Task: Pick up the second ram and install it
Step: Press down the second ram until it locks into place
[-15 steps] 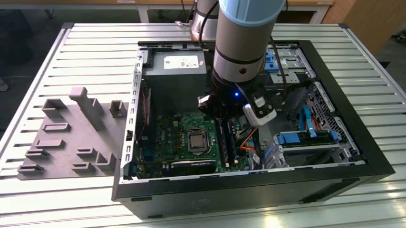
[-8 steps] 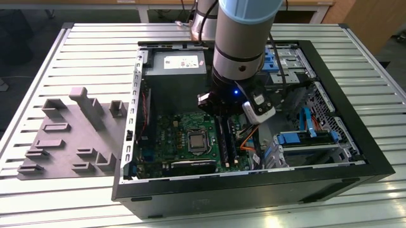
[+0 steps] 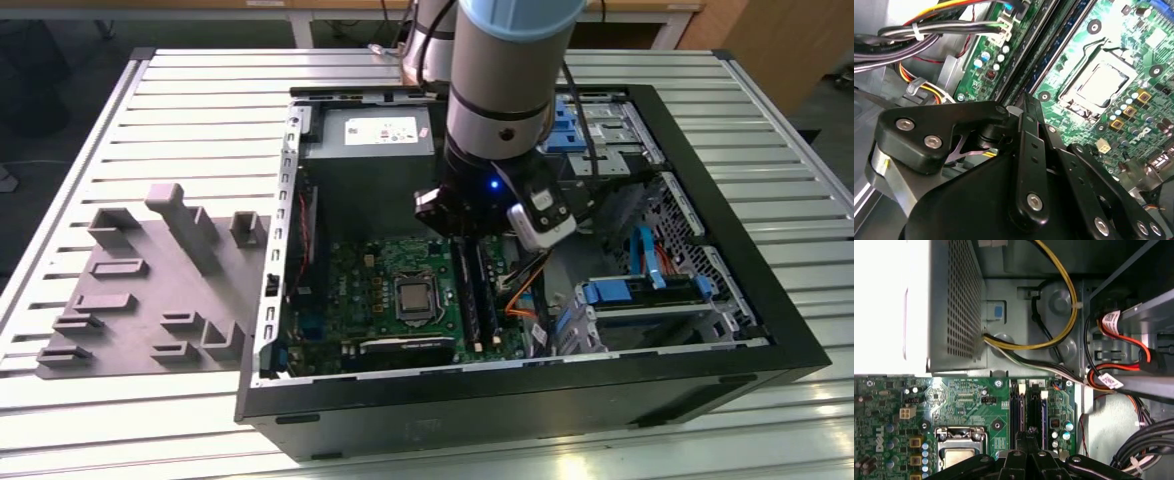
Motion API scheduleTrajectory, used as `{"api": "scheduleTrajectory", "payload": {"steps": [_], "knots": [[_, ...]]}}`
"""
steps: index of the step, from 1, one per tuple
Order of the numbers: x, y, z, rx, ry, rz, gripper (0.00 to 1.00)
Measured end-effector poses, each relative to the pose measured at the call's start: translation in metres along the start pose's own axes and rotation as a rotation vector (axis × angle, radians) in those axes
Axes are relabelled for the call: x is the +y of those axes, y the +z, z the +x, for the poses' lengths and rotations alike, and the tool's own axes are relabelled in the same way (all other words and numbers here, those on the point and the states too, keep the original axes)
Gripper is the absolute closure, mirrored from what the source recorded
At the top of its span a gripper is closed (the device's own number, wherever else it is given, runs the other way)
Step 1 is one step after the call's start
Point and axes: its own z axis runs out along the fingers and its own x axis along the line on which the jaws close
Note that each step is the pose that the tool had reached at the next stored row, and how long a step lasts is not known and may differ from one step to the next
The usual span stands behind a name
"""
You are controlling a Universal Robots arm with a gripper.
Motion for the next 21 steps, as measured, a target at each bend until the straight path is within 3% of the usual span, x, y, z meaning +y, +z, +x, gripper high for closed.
{"api": "scheduleTrajectory", "payload": {"steps": [11, 17, 21], "knots": [[0.0109, 0.0005, 0.0001, 0.0000, 0.000, 0.0000, 0.89], [0.0111, 0.0006, 0.0002, 0.0000, 0.000, -0.0004, 0.89], [0.0110, 0.0041, 0.0002, 0.0000, 0.000, -0.0005, 0.89]]}}
